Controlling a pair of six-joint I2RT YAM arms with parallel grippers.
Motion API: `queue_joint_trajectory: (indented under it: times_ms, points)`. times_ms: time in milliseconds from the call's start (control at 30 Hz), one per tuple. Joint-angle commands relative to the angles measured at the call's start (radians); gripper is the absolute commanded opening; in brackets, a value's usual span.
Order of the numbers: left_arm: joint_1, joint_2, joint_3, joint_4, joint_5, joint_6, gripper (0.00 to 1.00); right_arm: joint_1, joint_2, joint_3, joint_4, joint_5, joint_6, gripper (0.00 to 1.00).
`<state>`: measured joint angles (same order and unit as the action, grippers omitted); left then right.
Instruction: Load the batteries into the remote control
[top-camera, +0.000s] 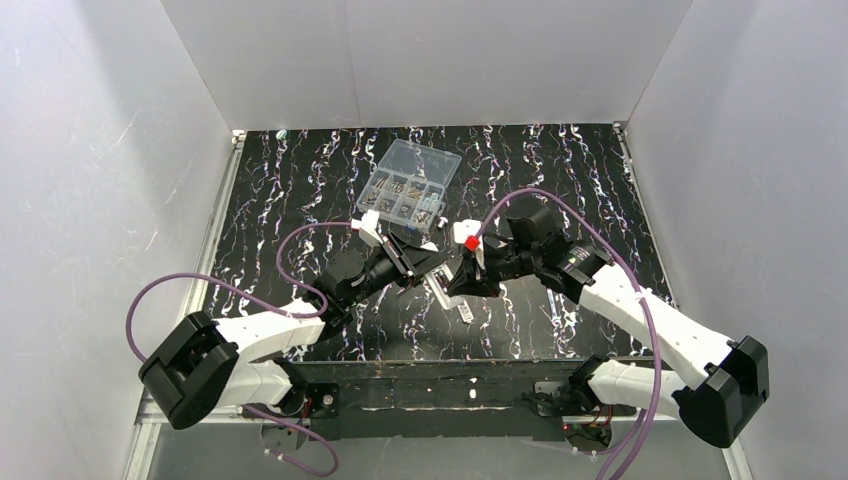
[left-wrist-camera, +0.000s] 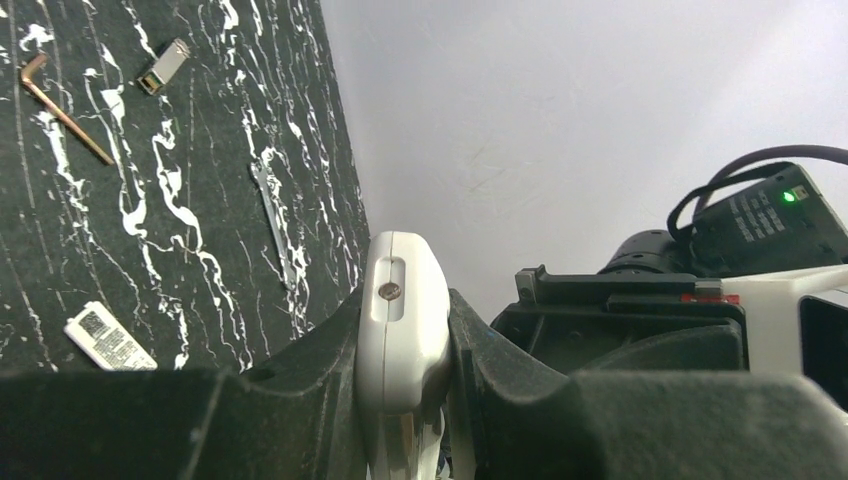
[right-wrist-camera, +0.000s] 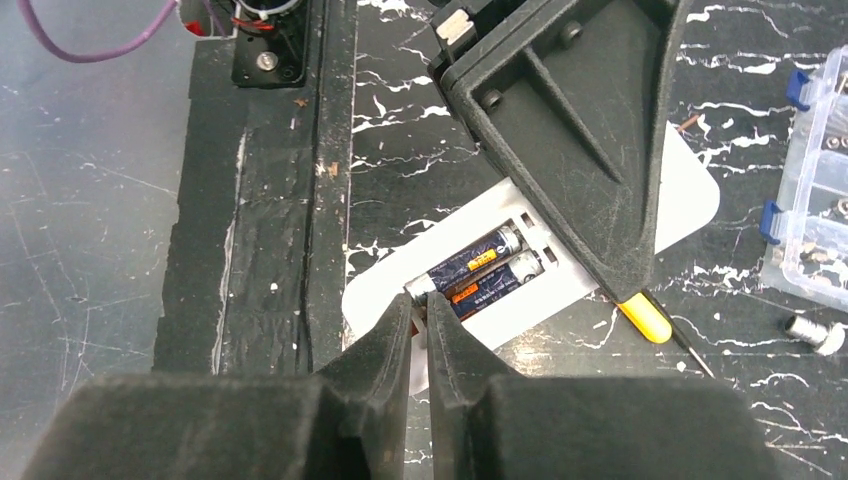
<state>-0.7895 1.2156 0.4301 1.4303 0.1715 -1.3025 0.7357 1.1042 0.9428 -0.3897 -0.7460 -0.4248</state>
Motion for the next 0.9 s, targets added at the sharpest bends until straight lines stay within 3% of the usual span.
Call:
queue_joint_trajectory:
  times_ms: [0,267,867]
  points:
    - [-0.015,-0.011,0.012,0.110,0.046,-0.018,0.00,0.016,0.036,0.040,0.079,0.186,0.035,0.15]
    - [-0.016,-0.004,0.016,0.109,0.049,-0.013,0.00,0.053,0.088,0.064,0.094,0.296,0.099,0.15]
    - [-0.015,-0.011,0.020,0.109,0.064,-0.006,0.00,0.116,0.251,0.222,-0.052,0.432,0.121,0.13]
